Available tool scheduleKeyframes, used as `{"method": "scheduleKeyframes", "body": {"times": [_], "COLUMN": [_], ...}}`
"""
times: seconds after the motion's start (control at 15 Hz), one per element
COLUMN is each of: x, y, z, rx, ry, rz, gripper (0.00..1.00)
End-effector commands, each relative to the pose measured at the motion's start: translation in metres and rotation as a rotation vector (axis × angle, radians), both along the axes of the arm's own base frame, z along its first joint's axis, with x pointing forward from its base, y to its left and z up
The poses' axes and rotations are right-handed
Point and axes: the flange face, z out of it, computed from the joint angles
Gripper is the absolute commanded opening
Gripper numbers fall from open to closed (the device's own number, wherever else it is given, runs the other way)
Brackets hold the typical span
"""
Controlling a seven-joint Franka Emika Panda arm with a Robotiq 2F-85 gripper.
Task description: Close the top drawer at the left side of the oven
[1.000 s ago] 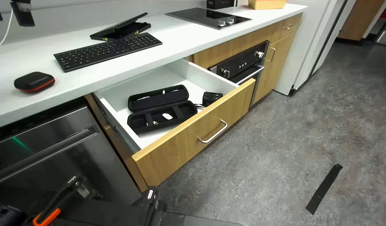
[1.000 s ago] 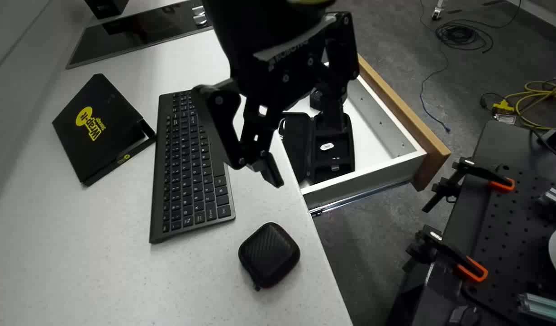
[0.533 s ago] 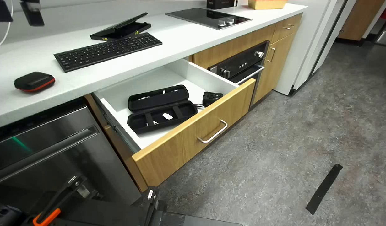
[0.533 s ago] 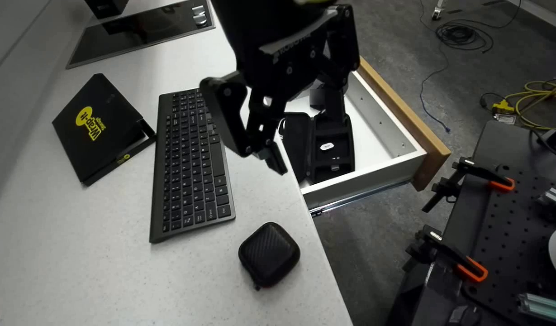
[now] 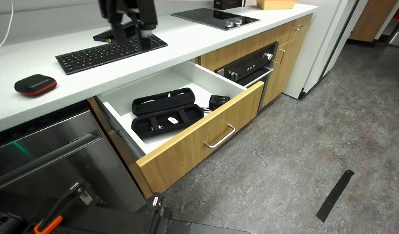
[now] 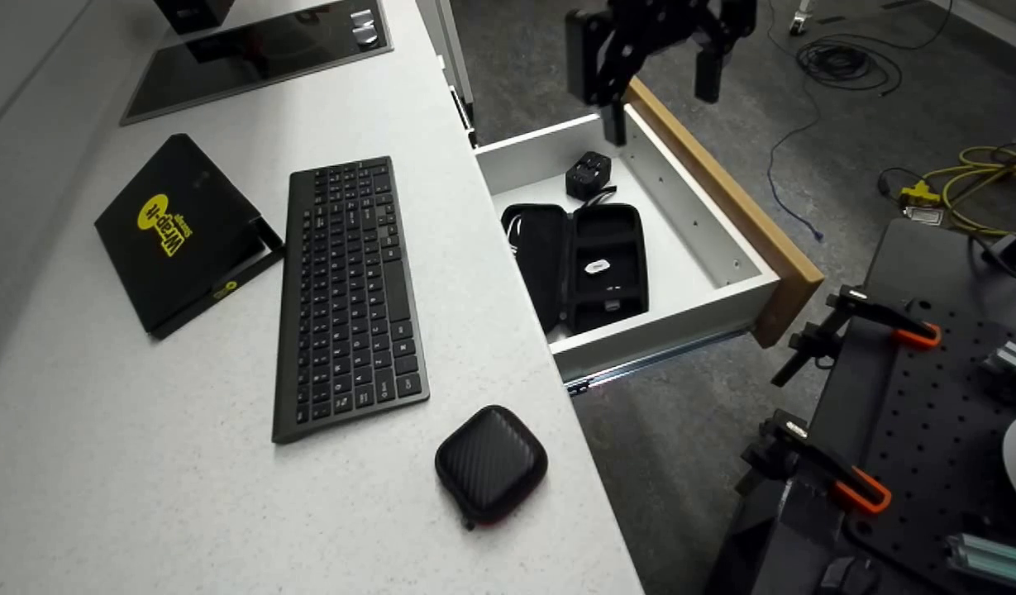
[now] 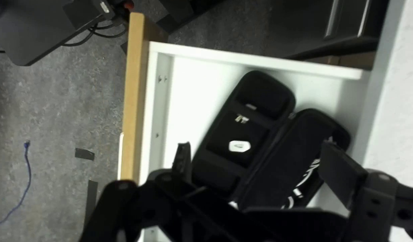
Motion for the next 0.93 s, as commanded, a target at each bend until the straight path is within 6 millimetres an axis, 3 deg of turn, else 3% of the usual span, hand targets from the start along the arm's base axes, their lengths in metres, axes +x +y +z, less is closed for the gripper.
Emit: {"method": "scheduleKeyframes", "body": {"times": [0.0, 0.13, 0.27, 0.33, 0.4, 0.73, 0.87], "x": [-0.027, -0.044, -0.06, -0.066, -0.056, -0.06, -0.053], "y": [-0.091, -0.132, -0.154, -0.149, -0.154, -0.154, -0.156], "z": [-0.024, -0.034, -0.042, -0.037, -0.042, -0.042, -0.052], "rx": [-0.016, -0.041, -0.012, 0.039, 0.003, 0.017, -0.067], "ry": [-0.026, -0.019, 0.014, 0.015, 0.022, 0.019, -0.029], "rz": [-0.166, -0.225, -0.235, -0.187, -0.232, -0.199, -0.209], "gripper": [1.0, 1.0, 1.0, 1.0, 1.0, 1.0, 1.0]}}
